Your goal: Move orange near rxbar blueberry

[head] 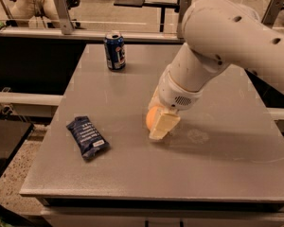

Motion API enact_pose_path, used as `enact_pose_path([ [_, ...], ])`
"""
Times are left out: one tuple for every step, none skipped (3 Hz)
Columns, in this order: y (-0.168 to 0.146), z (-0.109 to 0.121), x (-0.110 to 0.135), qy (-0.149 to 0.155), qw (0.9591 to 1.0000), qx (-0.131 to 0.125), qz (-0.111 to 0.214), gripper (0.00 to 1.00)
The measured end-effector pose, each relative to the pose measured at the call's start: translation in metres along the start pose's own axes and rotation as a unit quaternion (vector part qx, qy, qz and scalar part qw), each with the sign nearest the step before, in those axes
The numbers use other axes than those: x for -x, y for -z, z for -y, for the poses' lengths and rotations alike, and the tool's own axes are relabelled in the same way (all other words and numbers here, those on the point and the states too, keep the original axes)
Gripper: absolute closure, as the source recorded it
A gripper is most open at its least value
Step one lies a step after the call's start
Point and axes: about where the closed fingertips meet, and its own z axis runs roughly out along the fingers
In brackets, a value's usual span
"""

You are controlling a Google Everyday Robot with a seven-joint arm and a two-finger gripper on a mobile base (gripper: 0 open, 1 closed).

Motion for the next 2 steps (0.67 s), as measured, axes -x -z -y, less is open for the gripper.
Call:
enact_pose_path([
  [0.002,0.003,0.008,0.01,0.9999,0.002,-0.001,0.7],
  [0.005,0.012,0.032,0.028,0.9995,0.004,0.011,0.94],
])
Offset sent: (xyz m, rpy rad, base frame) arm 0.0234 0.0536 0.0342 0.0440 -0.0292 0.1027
